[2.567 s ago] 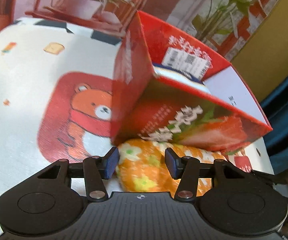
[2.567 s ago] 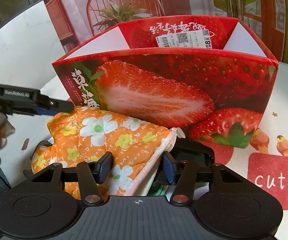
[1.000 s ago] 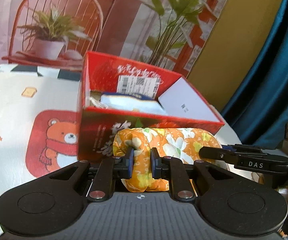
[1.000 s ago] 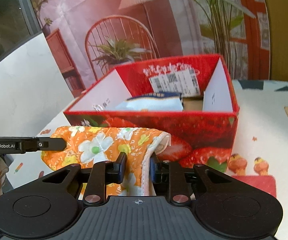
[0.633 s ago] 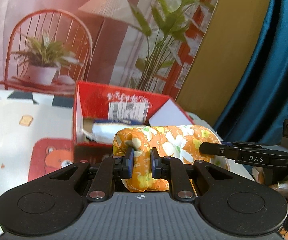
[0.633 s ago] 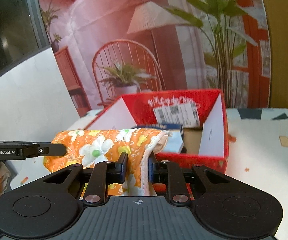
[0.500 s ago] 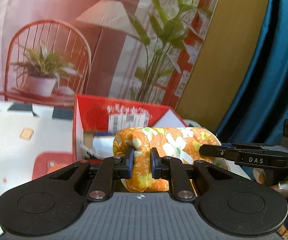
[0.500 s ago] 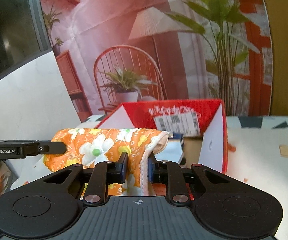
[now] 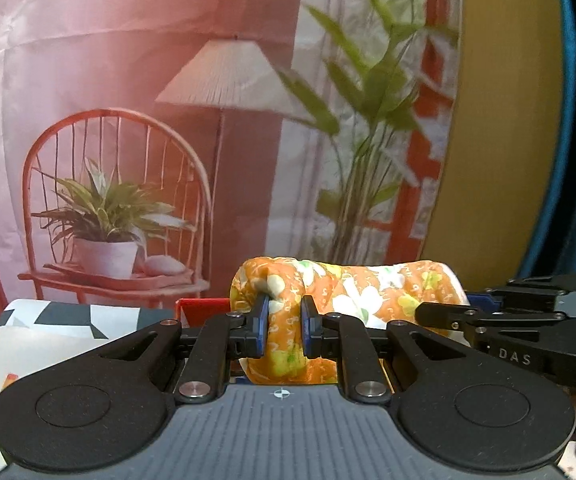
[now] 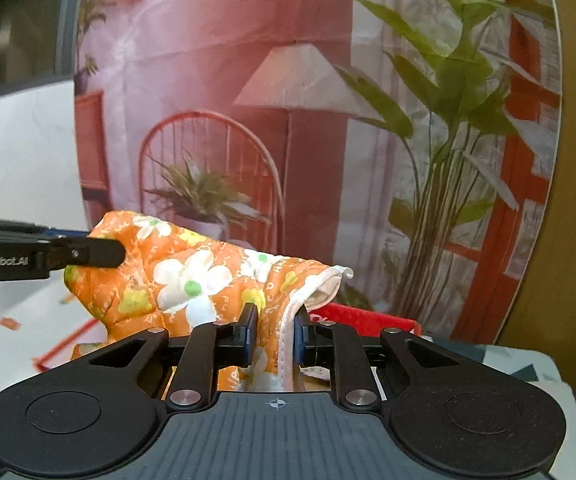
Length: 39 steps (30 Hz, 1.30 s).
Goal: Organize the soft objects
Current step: 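Carry the orange cloth over the box and lower it inside, then open both grippers and withdraw them from the box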
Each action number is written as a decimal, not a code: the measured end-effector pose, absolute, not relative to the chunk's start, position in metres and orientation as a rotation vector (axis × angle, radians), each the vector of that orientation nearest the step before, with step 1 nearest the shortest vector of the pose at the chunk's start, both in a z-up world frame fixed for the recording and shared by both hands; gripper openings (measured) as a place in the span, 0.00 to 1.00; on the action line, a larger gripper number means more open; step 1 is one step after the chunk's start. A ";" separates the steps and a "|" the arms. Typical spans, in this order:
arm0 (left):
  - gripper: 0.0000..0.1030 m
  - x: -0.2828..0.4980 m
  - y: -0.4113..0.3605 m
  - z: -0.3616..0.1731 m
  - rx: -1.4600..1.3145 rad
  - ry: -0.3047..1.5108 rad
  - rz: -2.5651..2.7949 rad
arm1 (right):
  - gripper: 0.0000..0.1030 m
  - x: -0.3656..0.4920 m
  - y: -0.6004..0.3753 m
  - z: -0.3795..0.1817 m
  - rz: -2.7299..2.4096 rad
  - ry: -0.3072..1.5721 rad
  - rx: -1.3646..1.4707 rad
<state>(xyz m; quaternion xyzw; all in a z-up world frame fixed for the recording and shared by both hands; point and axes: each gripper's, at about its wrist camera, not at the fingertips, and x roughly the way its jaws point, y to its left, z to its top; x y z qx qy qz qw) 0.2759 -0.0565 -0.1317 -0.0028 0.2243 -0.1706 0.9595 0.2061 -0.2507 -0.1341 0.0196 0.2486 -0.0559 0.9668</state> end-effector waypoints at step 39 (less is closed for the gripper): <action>0.97 0.294 -0.060 -0.180 0.112 0.749 -0.429 | 0.83 0.216 -0.258 -0.198 -0.146 0.757 0.112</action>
